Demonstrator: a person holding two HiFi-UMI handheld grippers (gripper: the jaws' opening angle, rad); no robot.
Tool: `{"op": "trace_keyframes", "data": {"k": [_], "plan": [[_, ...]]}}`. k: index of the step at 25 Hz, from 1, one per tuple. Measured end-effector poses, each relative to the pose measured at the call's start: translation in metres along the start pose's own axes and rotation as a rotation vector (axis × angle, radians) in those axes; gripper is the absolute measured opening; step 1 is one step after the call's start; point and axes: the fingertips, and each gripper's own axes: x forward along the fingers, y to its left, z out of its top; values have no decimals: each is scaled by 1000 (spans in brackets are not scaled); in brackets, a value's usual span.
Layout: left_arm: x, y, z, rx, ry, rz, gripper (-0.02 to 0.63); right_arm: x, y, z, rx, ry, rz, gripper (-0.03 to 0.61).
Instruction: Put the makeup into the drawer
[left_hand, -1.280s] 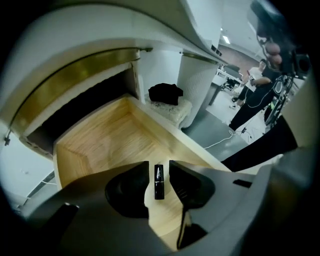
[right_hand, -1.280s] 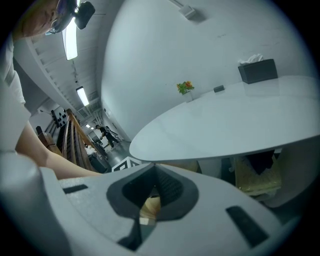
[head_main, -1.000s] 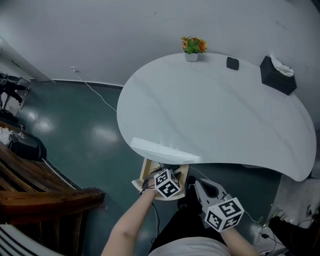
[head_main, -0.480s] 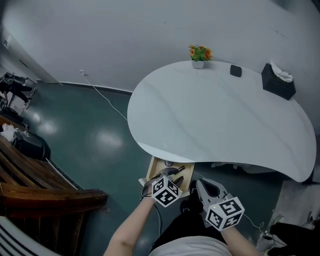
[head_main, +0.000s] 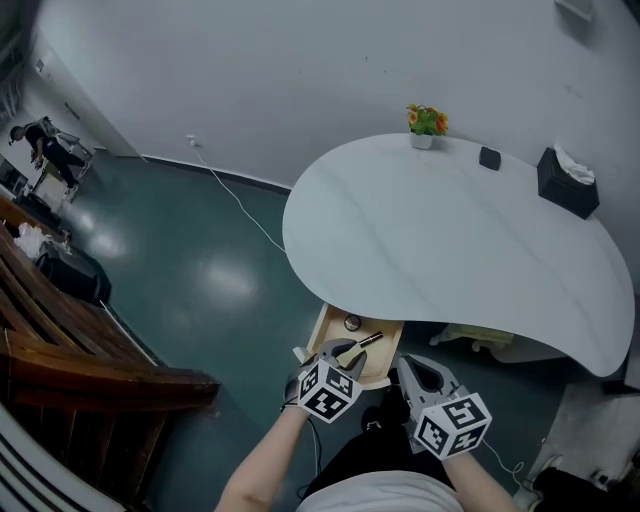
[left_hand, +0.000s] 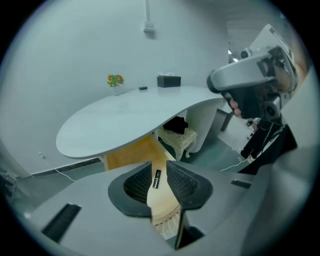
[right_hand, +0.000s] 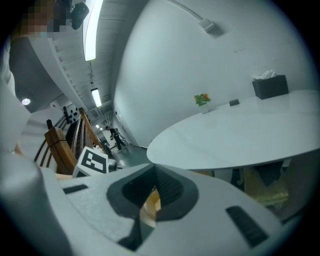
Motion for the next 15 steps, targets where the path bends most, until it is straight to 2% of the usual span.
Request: {"op": "trace_keyframes", "data": {"k": [8, 15], "plan": [[-48, 21, -12, -187, -103, 146, 55, -1, 17, 3, -38, -12, 25, 2], [-90, 41, -23, -301, -177, 270, 34, -1, 31, 3, -68, -17, 48, 2]]}}
